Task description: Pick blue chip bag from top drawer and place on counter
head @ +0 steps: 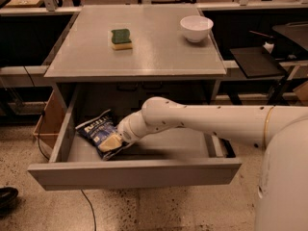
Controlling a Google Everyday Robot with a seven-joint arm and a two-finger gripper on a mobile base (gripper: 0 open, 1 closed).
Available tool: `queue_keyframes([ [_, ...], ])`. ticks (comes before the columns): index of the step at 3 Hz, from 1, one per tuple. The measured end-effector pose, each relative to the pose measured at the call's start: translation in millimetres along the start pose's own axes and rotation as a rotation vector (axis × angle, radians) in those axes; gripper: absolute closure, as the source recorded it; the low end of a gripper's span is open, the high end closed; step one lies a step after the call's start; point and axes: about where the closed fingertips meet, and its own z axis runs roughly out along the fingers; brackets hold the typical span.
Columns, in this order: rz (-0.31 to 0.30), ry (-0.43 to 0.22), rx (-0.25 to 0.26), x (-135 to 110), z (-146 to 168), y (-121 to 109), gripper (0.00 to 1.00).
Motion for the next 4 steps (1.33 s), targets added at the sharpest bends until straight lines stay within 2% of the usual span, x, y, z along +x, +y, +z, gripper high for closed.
queue_keyframes([
  [2, 0.0, -0.019, 0.025, -3.2, -12.0, -3.8, 0.87],
  [3, -0.03, -0.025, 0.04, -18.5, -43.9, -4.7, 1.0],
  [4, -0.078, 0.006, 0.059, -34.6, -89.5, -5.5, 1.0],
])
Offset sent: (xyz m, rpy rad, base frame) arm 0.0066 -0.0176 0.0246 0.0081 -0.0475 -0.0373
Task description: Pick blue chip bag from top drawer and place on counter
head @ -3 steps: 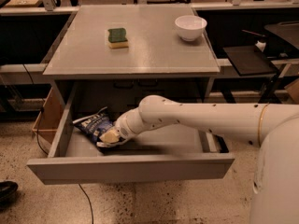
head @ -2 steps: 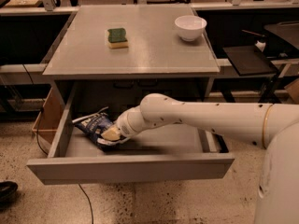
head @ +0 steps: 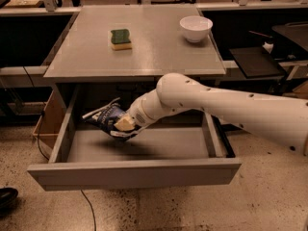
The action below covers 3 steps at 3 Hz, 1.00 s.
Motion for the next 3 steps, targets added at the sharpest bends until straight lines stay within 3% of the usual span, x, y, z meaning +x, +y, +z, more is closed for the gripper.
queue_keyframes([
  [1, -0.041, 0.066, 0.025, -18.2, -49.3, -10.9, 1.0],
  [3, -0.041, 0.243, 0.056, -17.2, -135.7, -28.1, 1.0],
])
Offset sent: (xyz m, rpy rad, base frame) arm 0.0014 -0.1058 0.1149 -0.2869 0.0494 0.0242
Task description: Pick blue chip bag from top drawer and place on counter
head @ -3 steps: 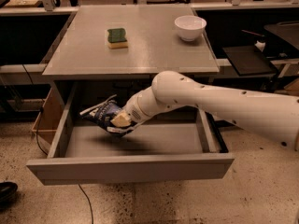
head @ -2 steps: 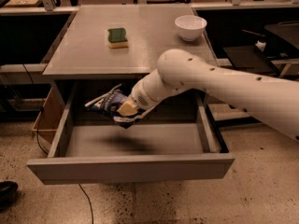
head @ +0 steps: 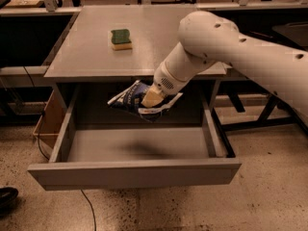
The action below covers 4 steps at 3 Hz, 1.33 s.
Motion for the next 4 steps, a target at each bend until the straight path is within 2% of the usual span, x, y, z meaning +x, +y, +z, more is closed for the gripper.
queue_keyframes([
  [1, -0.019, 0.039, 0.035, -1.9, -45.3, -11.5, 1.0],
  [2, -0.05, 0.03, 0.062, -20.4, -70.2, -23.5, 1.0],
  [3, -0.076, -0.006, 0.093, -40.5, -85.9, -36.5, 1.0],
  [4, -0.079, -0.013, 0.099, -43.9, -88.7, -38.0, 1.0],
])
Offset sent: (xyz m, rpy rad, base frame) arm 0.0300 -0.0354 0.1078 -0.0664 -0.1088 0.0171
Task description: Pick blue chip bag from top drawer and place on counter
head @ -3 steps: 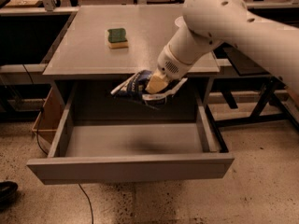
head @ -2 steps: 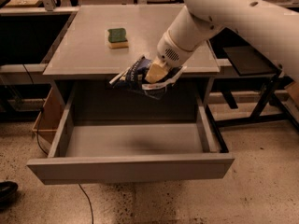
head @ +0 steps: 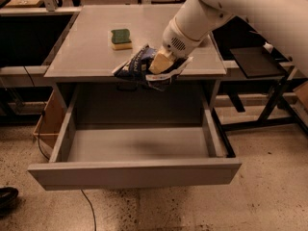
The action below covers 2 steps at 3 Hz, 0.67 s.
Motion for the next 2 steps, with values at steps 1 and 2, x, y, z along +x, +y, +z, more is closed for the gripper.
queue_keyframes([
  [1, -0.026, -0.002, 0.037, -8.2, -0.6, -14.5, 1.0],
  [2, -0.042, -0.029, 0.109, -19.8, -22.8, -50.0, 1.0],
])
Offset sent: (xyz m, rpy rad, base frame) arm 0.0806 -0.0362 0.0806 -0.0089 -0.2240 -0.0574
